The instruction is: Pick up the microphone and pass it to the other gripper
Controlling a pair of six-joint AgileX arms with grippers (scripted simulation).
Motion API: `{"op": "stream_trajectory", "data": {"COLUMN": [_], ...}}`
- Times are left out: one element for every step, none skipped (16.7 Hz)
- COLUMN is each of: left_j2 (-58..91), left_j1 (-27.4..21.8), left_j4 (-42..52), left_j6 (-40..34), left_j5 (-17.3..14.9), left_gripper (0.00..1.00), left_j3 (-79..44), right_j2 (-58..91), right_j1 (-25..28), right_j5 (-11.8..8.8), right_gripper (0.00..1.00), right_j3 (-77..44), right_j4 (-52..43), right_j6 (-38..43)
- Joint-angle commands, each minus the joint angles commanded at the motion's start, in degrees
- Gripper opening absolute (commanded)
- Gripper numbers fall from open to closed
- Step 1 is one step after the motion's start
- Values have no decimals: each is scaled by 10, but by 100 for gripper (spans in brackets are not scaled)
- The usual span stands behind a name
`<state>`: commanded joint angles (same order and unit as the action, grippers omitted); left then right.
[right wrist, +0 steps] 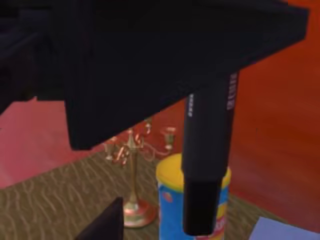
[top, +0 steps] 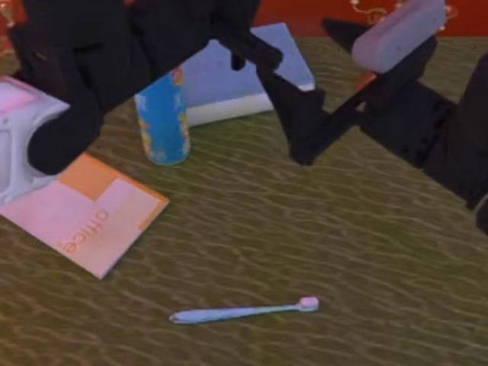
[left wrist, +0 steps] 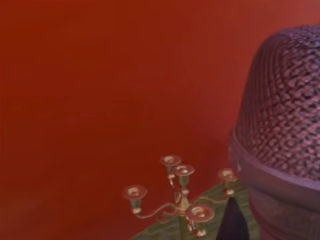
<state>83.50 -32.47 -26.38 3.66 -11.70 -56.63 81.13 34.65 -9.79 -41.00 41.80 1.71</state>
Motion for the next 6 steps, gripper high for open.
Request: {"op": "stream_trajectory", "data": {"left_j2": [-8, -16, -23, -29, -33, -35], "left_j1": [13, 26, 37, 47, 53, 56], "left_j4": [1, 2, 3, 4, 5, 5], "left_j6": [0, 0, 0, 0, 0, 0], "left_j5": [-10, -22, -32, -41, -46, -49], "left_gripper": [0, 0, 0, 0, 0, 0], "left_j3": [6, 13, 19, 25, 28, 29], "right_j2": [-25, -50, -71, -87, -96, -99], "right_j1": [-3, -5, -8, -9, -10, -11], "right_j5": [-4, -8, -12, -15, -17, -18], "right_gripper": [100, 100, 100, 100, 100, 100], "right_j3": [19, 38, 55, 69, 77, 80], "right_j4": [-4, -9, -12, -14, -15, -16], "right_j6": [0, 1, 1, 1, 1, 1]}}
